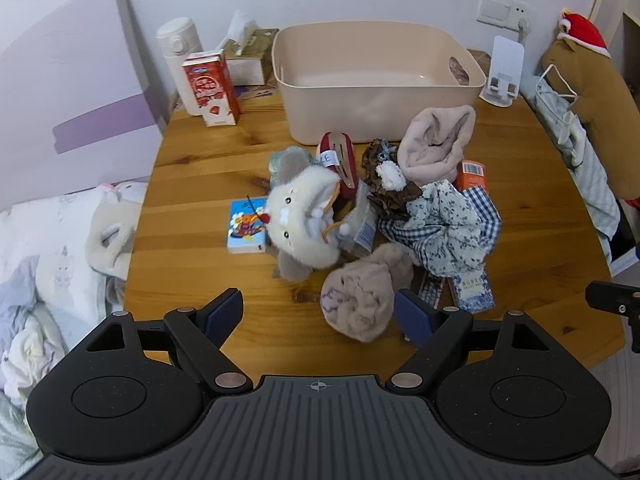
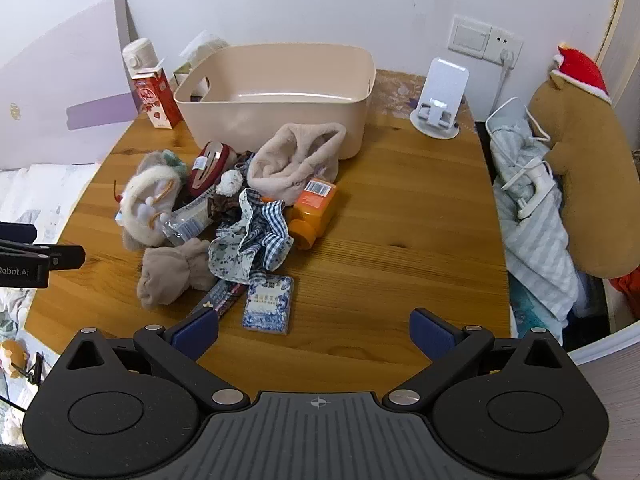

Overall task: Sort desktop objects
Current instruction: 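Grasp blue-white tissue packet with right tool while left tool grasps beige fuzzy cloth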

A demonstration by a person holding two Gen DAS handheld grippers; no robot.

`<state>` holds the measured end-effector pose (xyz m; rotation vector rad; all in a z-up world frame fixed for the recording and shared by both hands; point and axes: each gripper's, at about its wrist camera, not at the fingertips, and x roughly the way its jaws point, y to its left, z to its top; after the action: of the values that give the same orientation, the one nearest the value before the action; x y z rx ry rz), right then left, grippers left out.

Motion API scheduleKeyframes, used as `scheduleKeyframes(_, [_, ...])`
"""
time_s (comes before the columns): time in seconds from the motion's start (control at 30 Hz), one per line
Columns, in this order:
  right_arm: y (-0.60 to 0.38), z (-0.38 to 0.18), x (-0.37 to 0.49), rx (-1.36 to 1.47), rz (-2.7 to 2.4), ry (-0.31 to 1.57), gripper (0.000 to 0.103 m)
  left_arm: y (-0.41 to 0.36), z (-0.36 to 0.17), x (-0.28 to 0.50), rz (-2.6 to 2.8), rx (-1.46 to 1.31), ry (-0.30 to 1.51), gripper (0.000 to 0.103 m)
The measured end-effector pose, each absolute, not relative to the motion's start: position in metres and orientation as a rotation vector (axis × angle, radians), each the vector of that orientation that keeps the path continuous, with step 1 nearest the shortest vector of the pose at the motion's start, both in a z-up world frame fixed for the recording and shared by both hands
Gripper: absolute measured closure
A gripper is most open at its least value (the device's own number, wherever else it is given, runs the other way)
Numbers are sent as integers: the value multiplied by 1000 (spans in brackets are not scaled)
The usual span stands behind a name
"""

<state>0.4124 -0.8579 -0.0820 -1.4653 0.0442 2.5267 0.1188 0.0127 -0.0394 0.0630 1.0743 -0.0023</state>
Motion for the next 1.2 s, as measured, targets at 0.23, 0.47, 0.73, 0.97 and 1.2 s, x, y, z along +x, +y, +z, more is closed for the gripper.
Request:
scheduleKeyframes(0.23, [-866, -100, 389, -1478, 2469, 65, 0, 25, -61, 145, -76, 70, 1116, 19])
scheduleKeyframes(0.47, [-873, -122, 372, -1510, 2406, 133, 0, 32, -85, 154, -144, 79, 1168, 19])
scheduleKeyframes(0.73, [-881, -152, 353, -1564, 2364, 96, 0, 29, -112, 161, -170, 72, 1210, 19])
scheduleKeyframes(0.97, [-881, -187, 338, -1662, 2301, 121, 0, 25, -133, 171, -146, 51, 1219, 19])
scheduleKeyframes(1.2, [-875, -214, 334, -1711, 2232, 71, 0, 23, -155, 175, -180, -42, 1248, 19])
